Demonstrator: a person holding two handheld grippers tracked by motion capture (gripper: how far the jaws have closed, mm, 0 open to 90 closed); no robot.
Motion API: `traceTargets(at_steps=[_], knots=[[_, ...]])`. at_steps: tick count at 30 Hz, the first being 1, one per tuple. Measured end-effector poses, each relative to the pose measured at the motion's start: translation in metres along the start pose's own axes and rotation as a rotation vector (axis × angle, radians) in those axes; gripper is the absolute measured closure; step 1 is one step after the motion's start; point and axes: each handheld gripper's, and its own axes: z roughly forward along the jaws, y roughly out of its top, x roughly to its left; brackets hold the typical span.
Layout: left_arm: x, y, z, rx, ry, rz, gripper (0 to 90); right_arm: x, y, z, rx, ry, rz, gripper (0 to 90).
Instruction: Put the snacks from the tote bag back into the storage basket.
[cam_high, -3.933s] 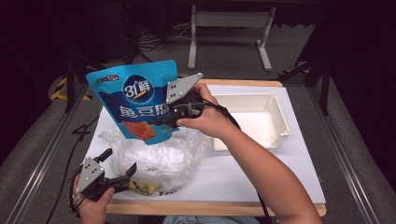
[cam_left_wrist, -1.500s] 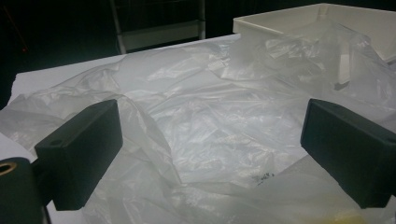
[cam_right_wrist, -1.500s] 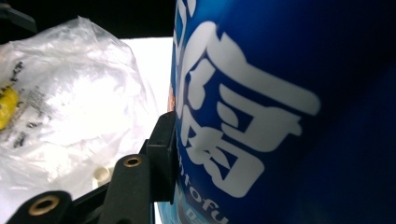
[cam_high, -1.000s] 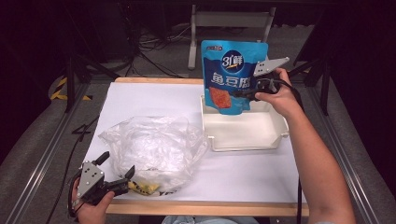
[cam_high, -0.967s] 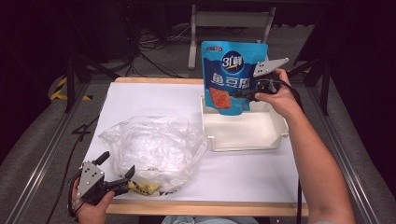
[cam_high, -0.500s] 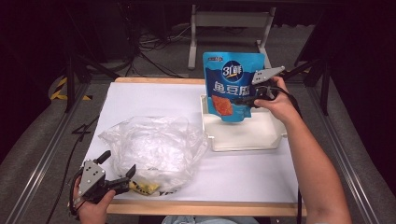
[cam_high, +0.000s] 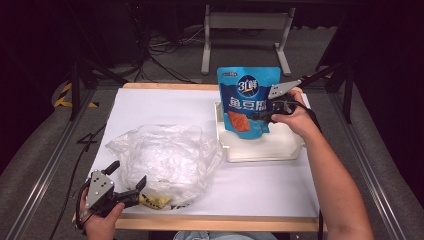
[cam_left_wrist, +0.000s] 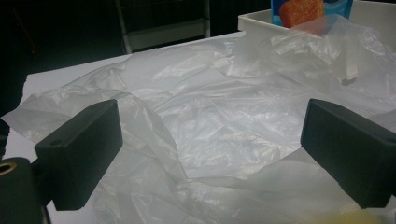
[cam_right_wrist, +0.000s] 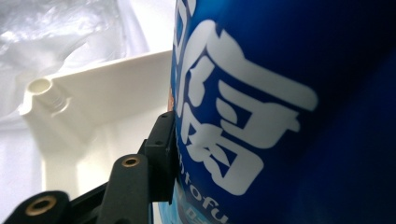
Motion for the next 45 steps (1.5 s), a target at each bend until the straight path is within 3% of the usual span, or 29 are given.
traceTargets(at_steps=[2,9,16,22,23,30,32,34,37,41,45], knots=[[-0.001,0.0,0.0,-0.003,0.002,0.0,6.3,0.0,-0.001,0.001,-0.007,0.021,0.007,53.4],[-0.001,0.0,0.001,-0.004,-0.001,0.003,6.3,0.003,-0.005,0.006,-0.017,0.025,-0.023,50.0],[-0.002,0.0,0.002,-0.001,-0.004,0.002,6.3,-0.003,-0.014,0.004,-0.018,0.027,-0.003,44.2],[-0.002,0.0,0.003,0.004,-0.005,0.004,6.3,-0.005,-0.016,-0.002,0.02,-0.033,-0.018,33.9],[-0.002,0.0,0.003,0.002,-0.006,0.005,6.3,-0.005,-0.016,-0.005,0.033,-0.062,-0.014,31.3],[-0.003,0.001,0.005,0.004,-0.011,0.008,6.3,0.0,-0.016,-0.007,0.043,-0.119,-0.002,24.3],[-0.002,0.001,0.006,0.002,-0.013,0.009,6.3,0.003,-0.017,-0.007,0.051,-0.138,0.038,17.4],[-0.003,0.001,0.006,0.002,-0.015,0.007,6.3,0.004,-0.017,-0.008,0.056,-0.142,0.052,16.1],[-0.003,0.001,0.006,0.002,-0.016,0.005,6.3,0.008,-0.019,-0.011,0.035,-0.174,0.075,14.4],[-0.003,0.001,0.007,0.004,-0.015,0.007,6.3,0.01,-0.021,-0.014,0.012,-0.175,0.095,12.4],[-0.003,0.002,0.008,0.006,-0.019,0.008,6.3,0.016,-0.022,-0.026,-0.019,-0.218,0.117,8.7]])
